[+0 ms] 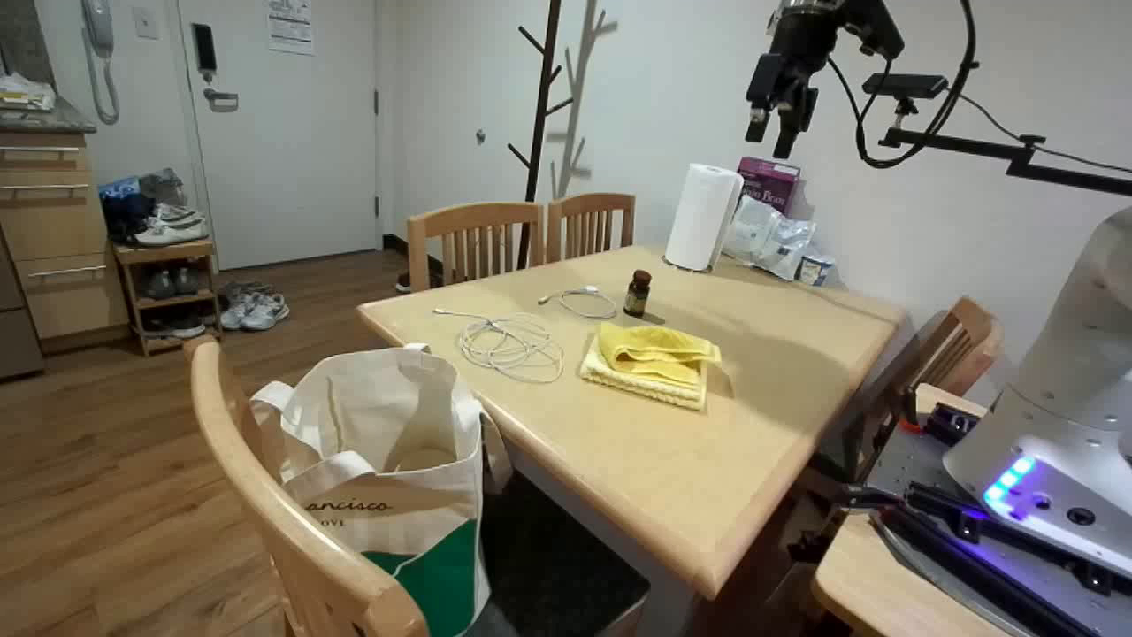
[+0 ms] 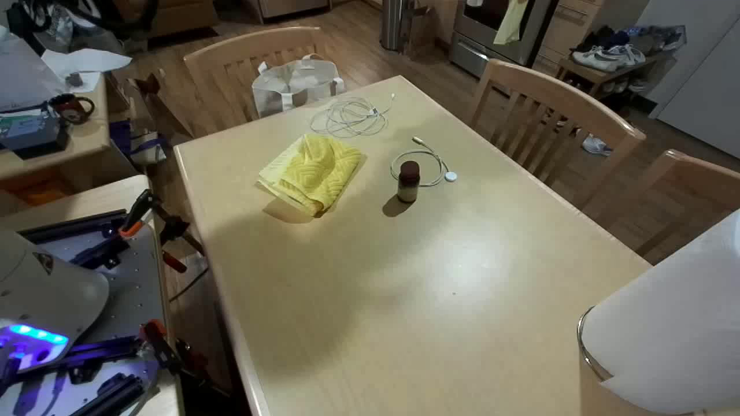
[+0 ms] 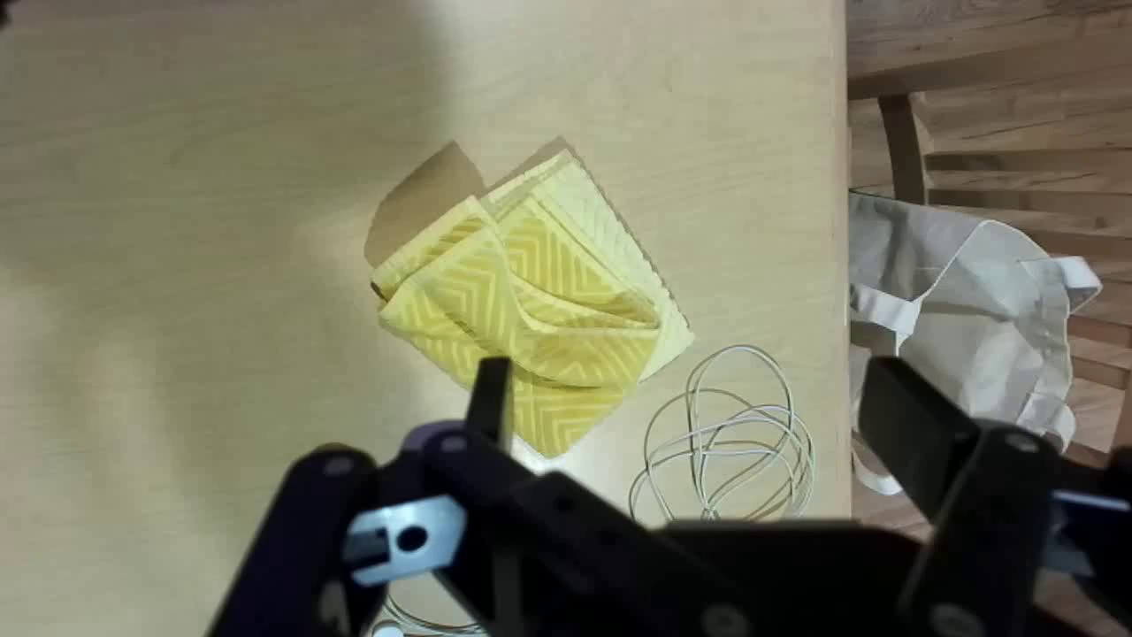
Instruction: Use the yellow towel to wipe the table
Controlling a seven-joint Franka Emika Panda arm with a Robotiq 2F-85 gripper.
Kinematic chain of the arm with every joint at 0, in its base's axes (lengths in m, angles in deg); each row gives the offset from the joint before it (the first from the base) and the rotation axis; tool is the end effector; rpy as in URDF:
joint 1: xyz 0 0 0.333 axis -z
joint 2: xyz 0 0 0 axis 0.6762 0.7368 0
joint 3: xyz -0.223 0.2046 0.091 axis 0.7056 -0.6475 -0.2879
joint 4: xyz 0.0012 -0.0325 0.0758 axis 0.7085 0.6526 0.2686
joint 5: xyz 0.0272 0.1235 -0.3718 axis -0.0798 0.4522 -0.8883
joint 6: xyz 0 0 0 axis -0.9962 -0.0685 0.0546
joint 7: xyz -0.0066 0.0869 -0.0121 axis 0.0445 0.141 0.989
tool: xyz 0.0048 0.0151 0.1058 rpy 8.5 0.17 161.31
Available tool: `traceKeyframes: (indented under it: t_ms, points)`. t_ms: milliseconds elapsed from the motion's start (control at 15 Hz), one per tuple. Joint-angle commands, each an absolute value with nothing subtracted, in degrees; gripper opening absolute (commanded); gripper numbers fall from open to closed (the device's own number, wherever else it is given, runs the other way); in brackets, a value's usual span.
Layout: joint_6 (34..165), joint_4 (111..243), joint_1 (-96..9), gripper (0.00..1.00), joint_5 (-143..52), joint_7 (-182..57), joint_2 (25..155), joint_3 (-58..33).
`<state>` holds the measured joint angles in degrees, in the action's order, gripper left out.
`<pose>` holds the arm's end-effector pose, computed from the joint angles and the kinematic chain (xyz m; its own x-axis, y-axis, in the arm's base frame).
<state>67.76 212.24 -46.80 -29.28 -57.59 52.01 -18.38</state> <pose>0.4310 0.0690 0.5182 0.9892 -0.1072 -0.1001 -0.1251 -0.9729 -0.1946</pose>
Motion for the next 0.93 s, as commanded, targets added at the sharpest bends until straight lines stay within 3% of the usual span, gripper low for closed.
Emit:
traceKeyframes:
  t_ms: [0,533,867]
  points:
    - [67.55,212.11,-46.09,1.0,-29.09,-57.78,52.04,-18.98]
    - [73.13,214.37,-45.91,1.0,-32.55,-60.82,57.23,-19.5]
    - [88.32,222.48,-46.24,1.0,-30.94,-69.17,61.66,-17.76]
